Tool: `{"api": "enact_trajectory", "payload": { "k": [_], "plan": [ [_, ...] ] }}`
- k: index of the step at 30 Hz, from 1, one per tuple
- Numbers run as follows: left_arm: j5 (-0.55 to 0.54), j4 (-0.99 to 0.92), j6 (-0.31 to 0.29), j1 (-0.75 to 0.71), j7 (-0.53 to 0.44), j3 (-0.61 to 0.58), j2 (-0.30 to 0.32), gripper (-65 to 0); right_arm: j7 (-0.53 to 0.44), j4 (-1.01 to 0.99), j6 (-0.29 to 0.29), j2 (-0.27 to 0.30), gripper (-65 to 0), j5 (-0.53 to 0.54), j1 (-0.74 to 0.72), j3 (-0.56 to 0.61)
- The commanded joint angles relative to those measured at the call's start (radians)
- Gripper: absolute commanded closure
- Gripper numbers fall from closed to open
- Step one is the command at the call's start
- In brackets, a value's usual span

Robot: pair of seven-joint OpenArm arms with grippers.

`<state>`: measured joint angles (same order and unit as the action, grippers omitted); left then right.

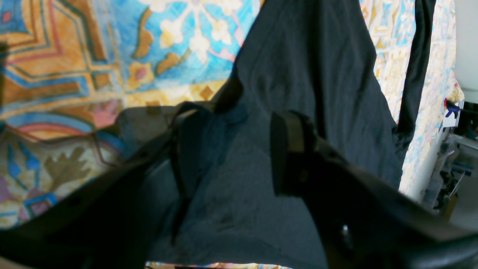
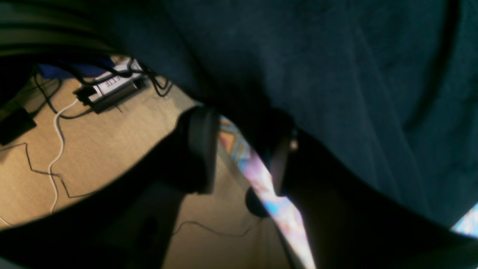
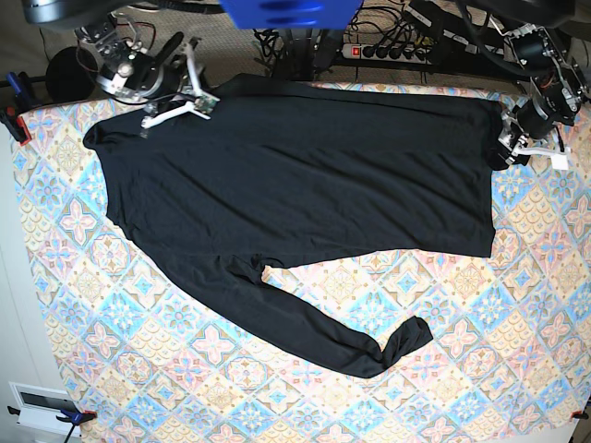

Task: Layout the t-shirt on the table in an organized manner, then fold the t-shirt properly
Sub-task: 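Release and move the right gripper inward along the collar edge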

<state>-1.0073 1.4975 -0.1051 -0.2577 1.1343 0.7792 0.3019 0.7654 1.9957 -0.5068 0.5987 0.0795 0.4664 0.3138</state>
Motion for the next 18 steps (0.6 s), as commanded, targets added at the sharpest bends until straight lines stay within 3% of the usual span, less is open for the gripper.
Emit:
{"api": "enact_trajectory", "payload": {
  "k": [1,5,9,13,18],
  "plan": [
    [-0.017,0.013,-0.003,0.004,-0.006,0.006,0.021,-27.3,-0.024,0.018,0.000,0.010,-26.4,0.007,-0.007,0.012],
    [-0.017,0.013,-0.003,0.004,-0.004,0.006,0.021,-27.3,-0.027,0.018,0.000,0.010,-33.9,-0.027,-0.031,0.055],
    [-0.015,0.013,-0.003,0.004,-0.004,0.006,0.021,-27.3,-0.025,0.017,0.000,0.007,-33.5,-0.096,-0.033,0.077],
    [-0.015,0.012,-0.003,0.004,-0.004,0.006,0.020,-27.3,-0.027,0.017,0.000,0.005,-29.0,-0.108,-0.034,0.083],
    [-0.015,0.010,-0.003,0.004,-0.007,-0.033,0.020,-27.3,-0.027,0.014,-0.002,0.005,-16.0,-0.106,-0.065,0.083]
  ]
}}
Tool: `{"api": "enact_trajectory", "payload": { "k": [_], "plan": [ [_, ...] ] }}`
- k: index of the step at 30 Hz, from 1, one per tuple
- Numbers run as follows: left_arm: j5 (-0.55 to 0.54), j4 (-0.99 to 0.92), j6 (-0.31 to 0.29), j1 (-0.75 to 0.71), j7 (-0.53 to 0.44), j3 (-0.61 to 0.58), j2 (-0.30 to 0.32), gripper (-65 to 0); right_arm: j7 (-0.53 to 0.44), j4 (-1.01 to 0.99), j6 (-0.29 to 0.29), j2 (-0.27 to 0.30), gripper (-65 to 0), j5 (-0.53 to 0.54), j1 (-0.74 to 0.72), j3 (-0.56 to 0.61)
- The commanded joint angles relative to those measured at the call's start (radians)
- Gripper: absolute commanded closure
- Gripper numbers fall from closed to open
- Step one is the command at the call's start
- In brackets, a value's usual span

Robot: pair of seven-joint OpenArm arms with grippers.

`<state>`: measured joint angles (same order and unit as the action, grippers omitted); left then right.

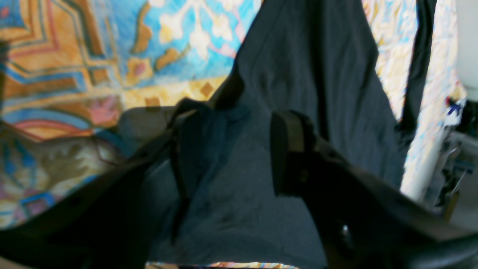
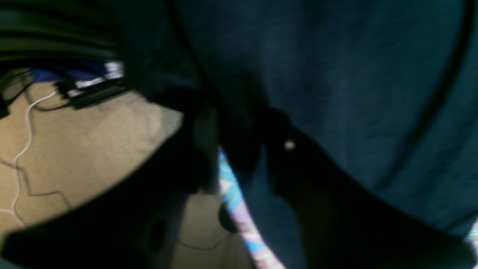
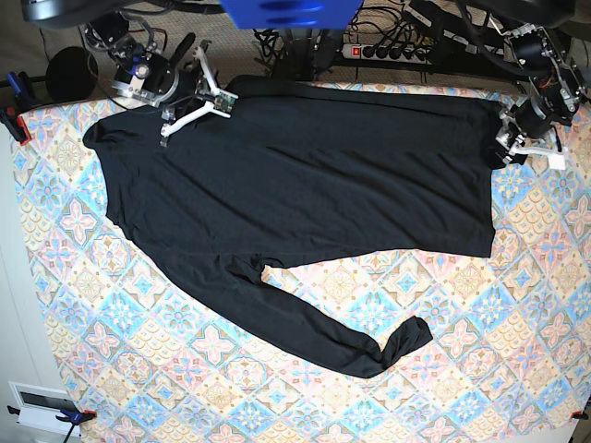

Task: Layout the t-shirt on the table in an organized manner, then fold the t-shirt properly
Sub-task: 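Release and move the right gripper inward along the collar edge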

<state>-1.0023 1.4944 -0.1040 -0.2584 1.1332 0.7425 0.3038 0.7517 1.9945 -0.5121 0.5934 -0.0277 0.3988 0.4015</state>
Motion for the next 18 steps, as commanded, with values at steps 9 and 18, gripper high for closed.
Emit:
{"api": "enact_trajectory", "payload": {
  "k": [9,18],
  "plan": [
    [-0.020,0.013,-0.004,0.003,-0.006,0.002,0.016,-27.3,-0.013,0.015,0.003,0.010,-3.2,0.004,-0.011,-0.016],
    [-0.020,0.012,-0.004,0.003,-0.006,0.002,0.016,-27.3,-0.013,0.016,0.003,0.007,-3.1,0.005,-0.087,-0.016]
  ]
}}
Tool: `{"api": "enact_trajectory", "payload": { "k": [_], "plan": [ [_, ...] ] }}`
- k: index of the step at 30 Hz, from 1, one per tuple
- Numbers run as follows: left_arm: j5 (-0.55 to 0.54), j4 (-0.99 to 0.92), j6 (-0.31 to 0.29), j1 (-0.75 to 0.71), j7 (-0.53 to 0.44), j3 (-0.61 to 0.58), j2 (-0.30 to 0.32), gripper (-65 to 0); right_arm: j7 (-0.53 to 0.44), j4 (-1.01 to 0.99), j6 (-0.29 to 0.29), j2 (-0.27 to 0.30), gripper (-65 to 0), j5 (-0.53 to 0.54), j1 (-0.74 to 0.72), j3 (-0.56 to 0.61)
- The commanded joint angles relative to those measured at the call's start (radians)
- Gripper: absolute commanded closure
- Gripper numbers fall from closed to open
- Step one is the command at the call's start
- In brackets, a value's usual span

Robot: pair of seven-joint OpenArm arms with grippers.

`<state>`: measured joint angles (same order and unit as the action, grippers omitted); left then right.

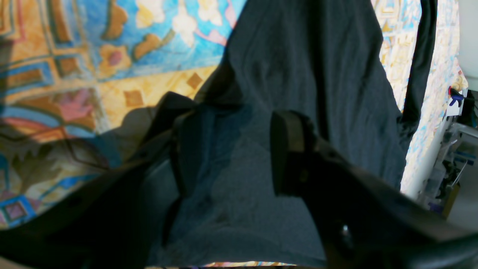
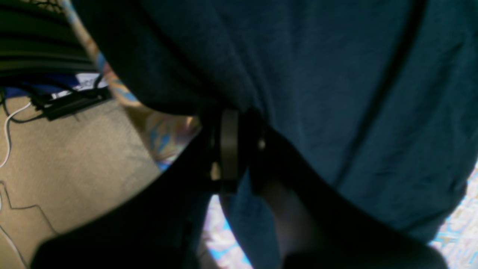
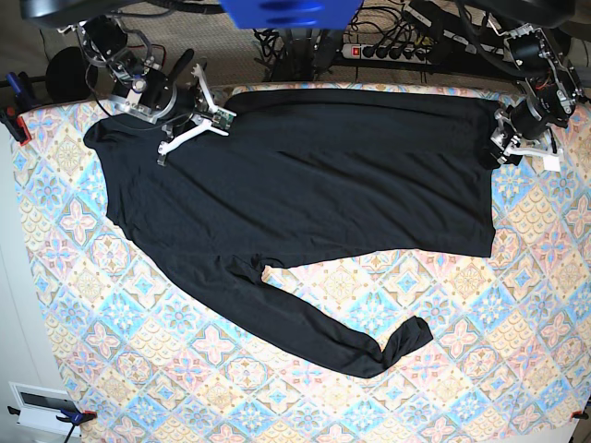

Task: Layout the t-shirt on the table in an organized manner, then fold the t-shirt properly
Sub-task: 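Release and move the right gripper inward along the collar edge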

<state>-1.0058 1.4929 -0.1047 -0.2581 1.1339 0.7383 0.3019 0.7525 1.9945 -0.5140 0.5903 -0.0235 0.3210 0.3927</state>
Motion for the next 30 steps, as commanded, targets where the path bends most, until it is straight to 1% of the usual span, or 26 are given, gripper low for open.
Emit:
{"api": "enact_trajectory", "payload": {
  "k": [1,9,19,21,23,25,27,30],
  "plan": [
    [-0.017,0.013,-0.003,0.003,-0.007,0.007,0.018,-27.3,-0.014,0.016,0.005,0.009,-3.1,0.001,-0.018,-0.007],
    [-0.017,0.013,-0.002,0.003,-0.008,0.007,0.018,-27.3,-0.014,0.009,0.007,0.006,-3.2,0.001,-0.084,-0.007],
    [-0.017,0.013,-0.002,0.003,-0.008,0.007,0.016,-27.3,-0.006,-0.048,0.012,0.006,-3.4,-0.003,-0.084,-0.008],
    [-0.017,0.013,-0.002,0.003,-0.008,0.007,0.016,-27.3,0.000,-0.048,0.012,0.006,-3.7,-0.005,-0.084,-0.031],
    [-0.017,0.013,-0.002,0.003,-0.008,0.007,0.016,-27.3,0.031,-0.047,0.012,0.006,-6.2,-0.005,-0.084,-0.044],
    [-0.017,0.013,-0.002,0.003,-0.008,0.007,0.016,-27.3,0.049,-0.039,0.012,0.006,-10.7,-0.006,-0.076,-0.044],
    [-0.017,0.013,-0.002,0.003,-0.008,0.007,0.016,-27.3,0.048,-0.024,0.012,0.006,-16.1,-0.006,-0.075,-0.044],
    [-0.017,0.013,-0.002,0.003,-0.008,0.007,0.016,-27.3,0.043,0.013,0.012,0.007,-20.3,-0.006,-0.075,-0.047]
  ]
}}
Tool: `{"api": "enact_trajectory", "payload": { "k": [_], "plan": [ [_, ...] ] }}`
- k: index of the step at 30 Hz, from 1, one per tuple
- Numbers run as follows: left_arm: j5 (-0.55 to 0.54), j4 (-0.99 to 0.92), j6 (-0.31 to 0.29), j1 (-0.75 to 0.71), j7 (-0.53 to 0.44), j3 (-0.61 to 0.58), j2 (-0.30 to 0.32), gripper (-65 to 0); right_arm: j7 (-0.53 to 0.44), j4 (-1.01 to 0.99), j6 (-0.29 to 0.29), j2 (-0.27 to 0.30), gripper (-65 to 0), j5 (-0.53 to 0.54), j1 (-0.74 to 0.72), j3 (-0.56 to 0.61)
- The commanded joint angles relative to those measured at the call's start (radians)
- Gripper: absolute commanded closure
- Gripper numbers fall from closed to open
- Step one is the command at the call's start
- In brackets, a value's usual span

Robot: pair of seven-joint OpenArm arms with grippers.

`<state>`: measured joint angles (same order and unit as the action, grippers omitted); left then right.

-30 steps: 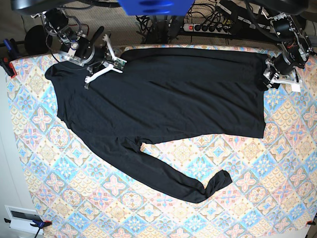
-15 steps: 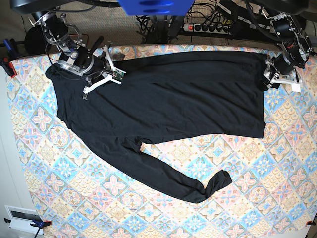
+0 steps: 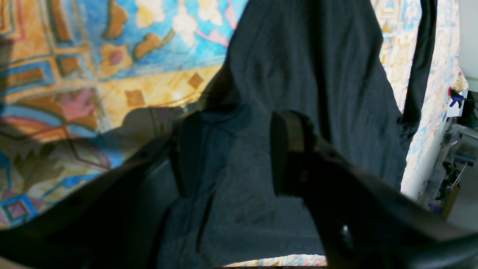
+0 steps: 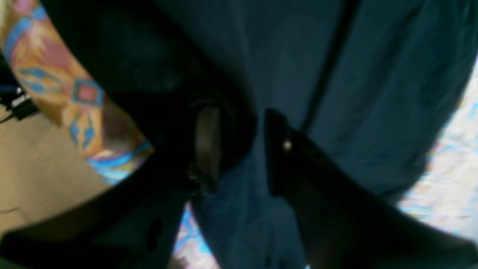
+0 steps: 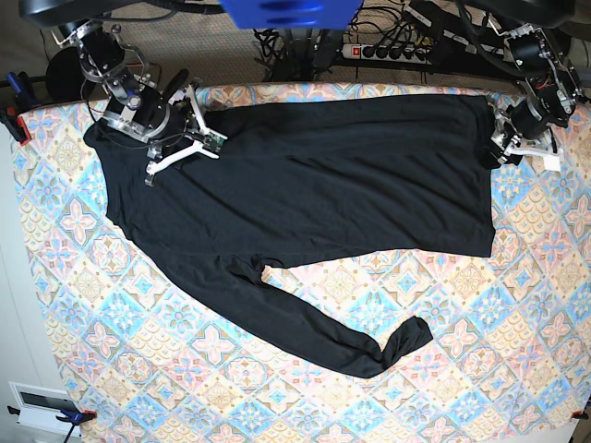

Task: Layout the t-shirt on the table in an organized manner, then fold the t-shirt properly
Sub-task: 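Release and move the right gripper inward along the collar edge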

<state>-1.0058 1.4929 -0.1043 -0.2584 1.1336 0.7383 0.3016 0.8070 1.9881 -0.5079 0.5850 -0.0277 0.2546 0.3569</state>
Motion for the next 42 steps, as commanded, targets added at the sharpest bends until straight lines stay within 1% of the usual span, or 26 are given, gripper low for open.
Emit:
{"api": "enact_trajectory", "payload": {
  "k": [1,4,6,9,11,13,17,20,25,28,30,31,33,35,38,42],
  "plan": [
    [-0.017,0.013,-0.002,0.001,-0.008,0.007,0.017,-27.3,-0.015,0.023,0.004,0.014,-20.4,-0.002,-0.007,-0.012],
    [-0.017,0.013,-0.002,0.001,-0.008,0.007,0.017,-27.3,-0.030,0.026,0.004,0.014,-19.5,-0.001,-0.007,-0.009],
    [-0.017,0.013,-0.002,0.001,-0.008,0.007,0.017,-27.3,-0.068,0.026,0.002,0.014,-18.3,0.004,0.002,-0.006],
    [-0.017,0.013,-0.002,0.000,-0.008,0.007,0.020,-27.3,-0.133,0.027,0.002,0.013,-16.9,0.004,0.055,-0.014],
    [-0.017,0.013,-0.002,-0.002,-0.008,0.007,0.021,-27.3,-0.157,0.027,0.002,0.011,-16.0,0.004,0.061,-0.012],
    [-0.014,0.013,-0.002,-0.003,-0.008,0.007,0.023,-27.3,-0.160,0.027,0.004,0.010,-15.2,0.004,0.059,-0.012],
    [0.034,0.015,-0.005,-0.003,-0.007,0.007,0.035,-27.3,-0.174,0.027,0.004,-0.033,-13.6,0.005,0.062,-0.057],
    [0.038,0.015,-0.007,0.000,-0.007,0.007,0.035,-27.3,-0.176,0.026,0.004,-0.070,-12.5,0.005,0.059,-0.086],
    [0.032,0.016,-0.007,0.003,-0.007,0.007,0.035,-27.3,-0.176,0.023,0.005,-0.079,-11.9,0.007,0.032,-0.088],
    [0.032,0.018,-0.007,0.005,-0.007,0.011,0.035,-27.3,-0.176,0.021,0.005,-0.106,-11.9,0.008,0.010,-0.094],
    [0.032,0.018,-0.007,0.017,-0.005,0.011,0.035,-27.3,-0.171,0.020,0.007,-0.110,-11.9,0.008,-0.007,-0.095],
    [0.032,0.018,-0.007,0.020,-0.005,0.011,0.035,-27.3,-0.169,0.020,0.012,-0.112,-11.9,0.008,-0.011,-0.114],
    [0.032,0.018,-0.007,0.028,-0.005,0.011,0.035,-27.3,-0.169,0.018,0.038,-0.115,-12.0,0.010,-0.010,-0.146],
    [0.032,0.018,-0.007,0.031,-0.007,0.013,0.035,-27.3,-0.169,0.017,0.044,-0.115,-11.9,0.036,-0.010,-0.152],
    [0.032,0.018,-0.007,0.046,-0.007,0.013,0.035,-27.3,-0.166,0.015,0.044,-0.115,-11.9,0.096,-0.010,-0.152],
    [0.038,0.018,-0.005,0.067,-0.005,0.013,0.035,-27.3,-0.136,0.015,0.042,-0.115,-11.9,0.101,-0.004,-0.147]
  ]
}}
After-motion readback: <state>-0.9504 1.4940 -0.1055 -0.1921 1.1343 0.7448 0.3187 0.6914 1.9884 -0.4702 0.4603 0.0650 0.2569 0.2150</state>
